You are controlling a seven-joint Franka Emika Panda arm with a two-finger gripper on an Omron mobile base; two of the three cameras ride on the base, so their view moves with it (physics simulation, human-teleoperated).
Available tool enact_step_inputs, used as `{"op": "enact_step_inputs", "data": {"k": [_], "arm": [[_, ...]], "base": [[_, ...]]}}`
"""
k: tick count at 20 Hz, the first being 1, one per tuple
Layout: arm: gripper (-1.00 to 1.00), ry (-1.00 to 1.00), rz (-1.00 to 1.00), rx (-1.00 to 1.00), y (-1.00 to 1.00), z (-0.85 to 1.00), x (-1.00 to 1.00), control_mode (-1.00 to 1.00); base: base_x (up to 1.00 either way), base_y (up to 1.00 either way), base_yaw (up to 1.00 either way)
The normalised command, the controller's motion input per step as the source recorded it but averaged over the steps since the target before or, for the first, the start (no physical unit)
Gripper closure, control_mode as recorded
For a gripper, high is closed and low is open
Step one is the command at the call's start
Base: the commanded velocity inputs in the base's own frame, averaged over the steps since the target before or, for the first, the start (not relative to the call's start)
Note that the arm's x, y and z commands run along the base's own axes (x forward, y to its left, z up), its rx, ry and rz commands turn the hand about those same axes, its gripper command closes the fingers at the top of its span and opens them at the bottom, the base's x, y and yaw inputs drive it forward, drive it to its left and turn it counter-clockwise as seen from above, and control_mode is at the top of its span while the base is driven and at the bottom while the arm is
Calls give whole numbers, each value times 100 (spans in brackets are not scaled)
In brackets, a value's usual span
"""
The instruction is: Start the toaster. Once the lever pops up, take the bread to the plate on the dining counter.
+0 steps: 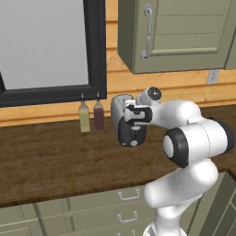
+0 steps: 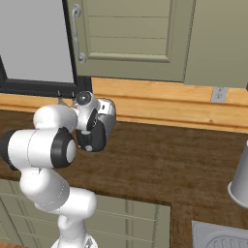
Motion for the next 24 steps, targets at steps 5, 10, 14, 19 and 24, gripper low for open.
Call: {"op": "enact_step_inputs", "data": {"k": [5, 10, 14, 19, 24], "arm": [[100, 0, 0, 0, 0, 0, 0, -100], [100, 0, 0, 0, 0, 0, 0, -100], [100, 0, 0, 0, 0, 0, 0, -100], [100, 0, 0, 0, 0, 0, 0, -100], [100, 0, 0, 0, 0, 0, 0, -100]], "base": [[0, 0, 0], [0, 0, 0], [0, 0, 0], [0, 0, 0], [0, 0, 0]]}}
